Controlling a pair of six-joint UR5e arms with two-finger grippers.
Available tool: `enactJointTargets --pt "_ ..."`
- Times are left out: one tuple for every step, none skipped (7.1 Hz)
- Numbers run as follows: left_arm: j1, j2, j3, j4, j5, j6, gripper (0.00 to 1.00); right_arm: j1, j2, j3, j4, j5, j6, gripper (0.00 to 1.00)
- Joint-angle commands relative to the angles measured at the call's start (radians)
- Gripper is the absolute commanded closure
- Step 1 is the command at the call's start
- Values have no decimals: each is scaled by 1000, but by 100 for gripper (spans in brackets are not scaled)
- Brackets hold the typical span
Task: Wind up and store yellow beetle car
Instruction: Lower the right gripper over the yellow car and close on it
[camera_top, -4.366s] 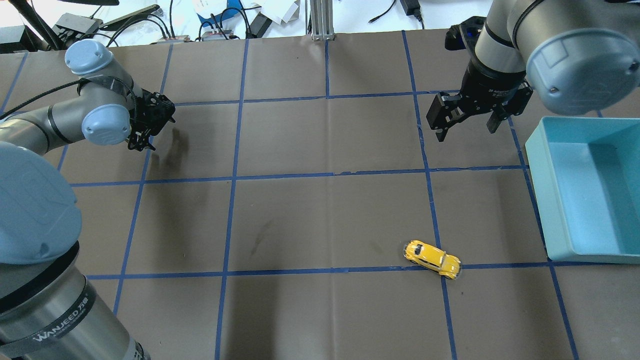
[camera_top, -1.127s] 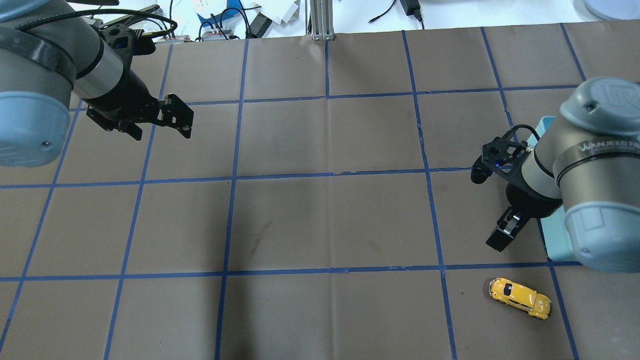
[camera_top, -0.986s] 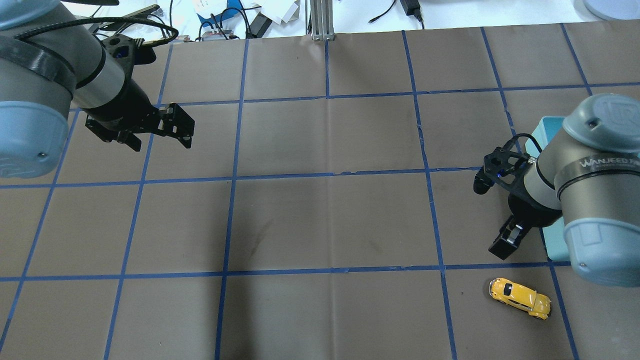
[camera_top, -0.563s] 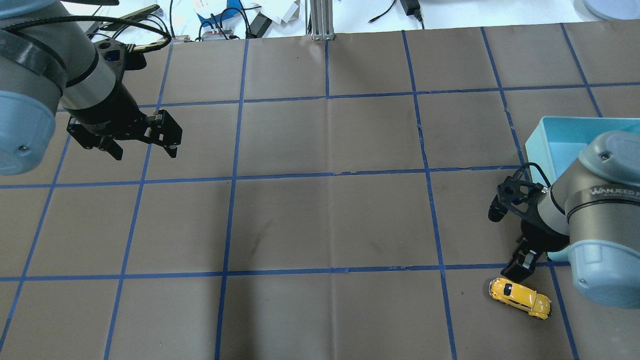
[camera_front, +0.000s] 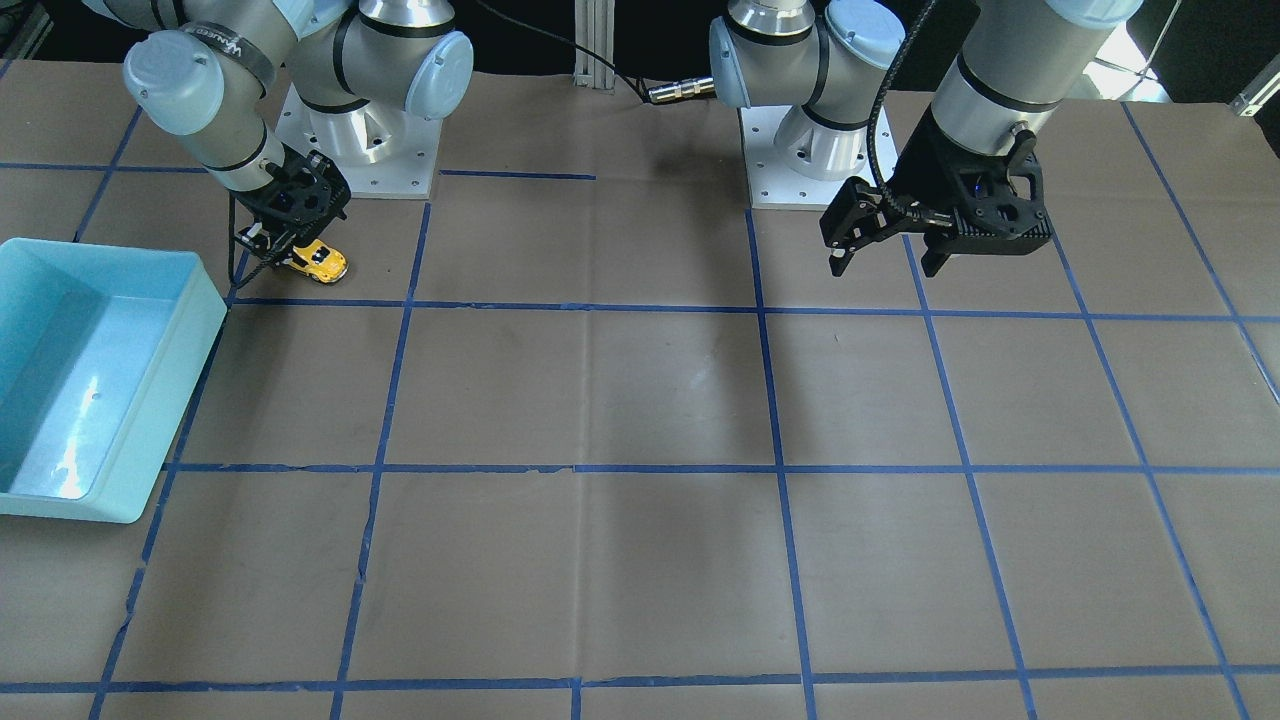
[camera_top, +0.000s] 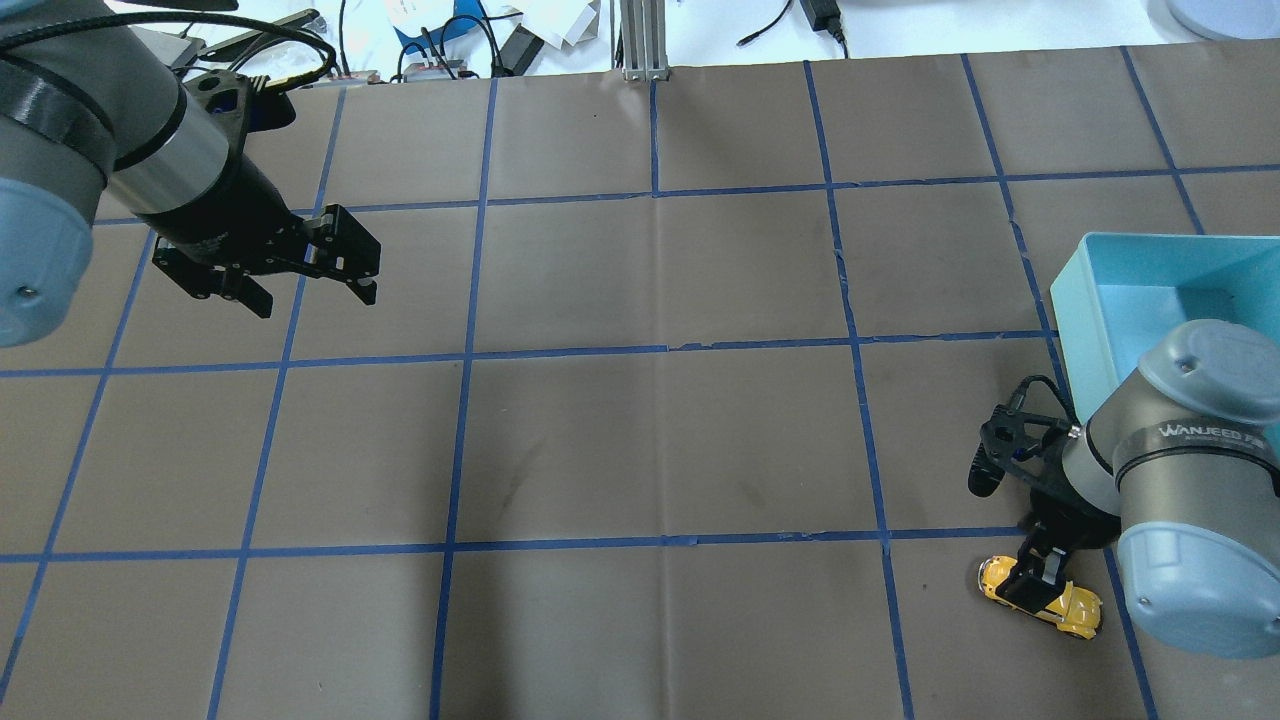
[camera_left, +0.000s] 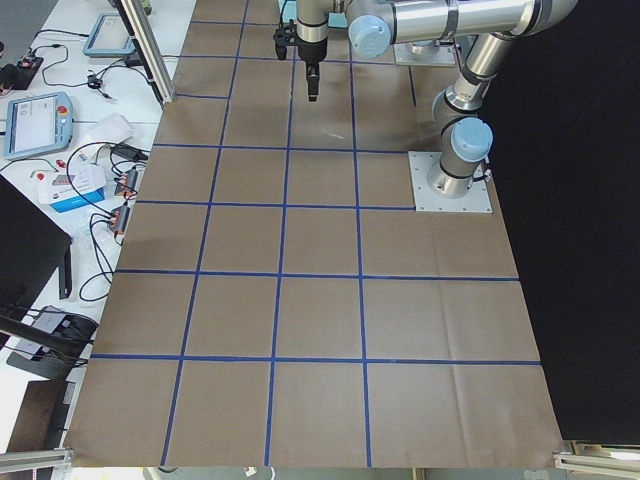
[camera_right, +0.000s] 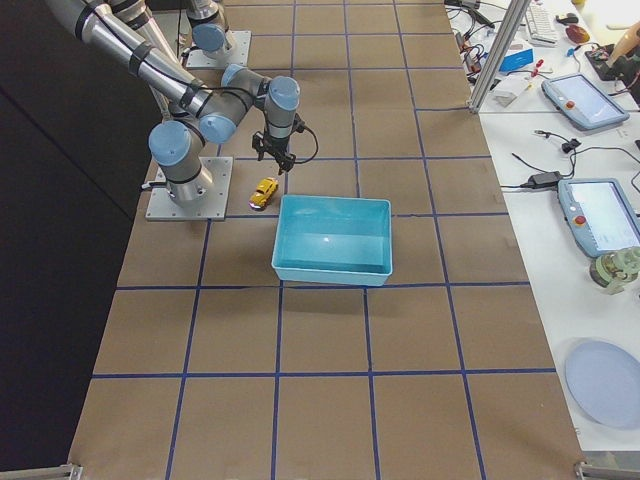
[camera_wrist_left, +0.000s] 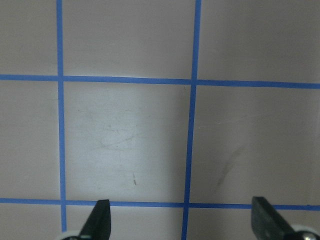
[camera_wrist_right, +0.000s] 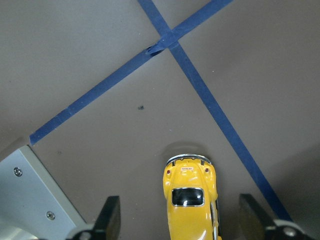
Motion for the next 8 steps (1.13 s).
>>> enactJointTargets --pt "1 1 0 3 -35 0 0 -10 -46 40 -109 -15 -11 16" --pt "0 0 -2 7 -36 0 0 -58 -46 49 -123 -21 -50 16" --pt "0 -1 -5 9 -36 0 0 -117 -46 82 -147 -21 -93 16" --pt "0 -1 -6 10 -36 0 0 -130 -45 113 -192 -21 -91 16" --pt "0 1 -11 11 -36 0 0 -130 -43 118 -191 -21 -94 16" --pt "0 1 -11 11 -36 0 0 -130 -40 124 -194 -12 -98 16" --pt "0 1 -12 12 -36 0 0 -132 -42 141 -206 -12 -101 16" --pt "0 1 -15 12 -36 0 0 -132 -42 167 -244 -9 -107 16"
